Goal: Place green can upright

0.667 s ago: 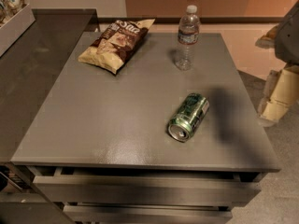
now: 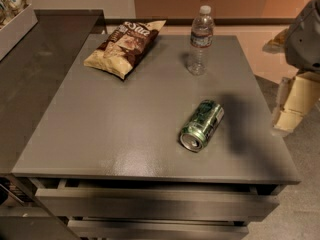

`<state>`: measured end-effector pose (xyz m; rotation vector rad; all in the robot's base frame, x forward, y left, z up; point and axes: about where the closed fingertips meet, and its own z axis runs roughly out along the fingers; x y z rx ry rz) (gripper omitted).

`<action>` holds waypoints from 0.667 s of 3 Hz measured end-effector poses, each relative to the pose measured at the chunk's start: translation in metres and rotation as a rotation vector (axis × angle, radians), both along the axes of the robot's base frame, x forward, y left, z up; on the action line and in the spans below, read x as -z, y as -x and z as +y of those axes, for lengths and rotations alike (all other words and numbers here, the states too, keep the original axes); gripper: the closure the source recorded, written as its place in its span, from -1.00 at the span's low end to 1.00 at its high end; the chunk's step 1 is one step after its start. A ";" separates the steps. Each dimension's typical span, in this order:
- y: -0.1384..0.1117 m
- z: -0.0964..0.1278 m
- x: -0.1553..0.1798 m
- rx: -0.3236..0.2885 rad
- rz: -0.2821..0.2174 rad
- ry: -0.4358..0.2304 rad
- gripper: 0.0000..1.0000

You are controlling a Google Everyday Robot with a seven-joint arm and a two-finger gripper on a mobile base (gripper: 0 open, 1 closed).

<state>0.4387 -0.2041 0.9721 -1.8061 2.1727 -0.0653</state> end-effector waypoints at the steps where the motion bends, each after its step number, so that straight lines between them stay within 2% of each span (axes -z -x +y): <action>1: -0.006 0.030 0.018 -0.165 0.035 -0.002 -1.00; 2: -0.009 0.063 0.038 -0.403 0.058 0.009 -1.00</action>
Offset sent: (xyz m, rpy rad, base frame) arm 0.0082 0.0955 -0.0623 -0.0327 0.1010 0.7116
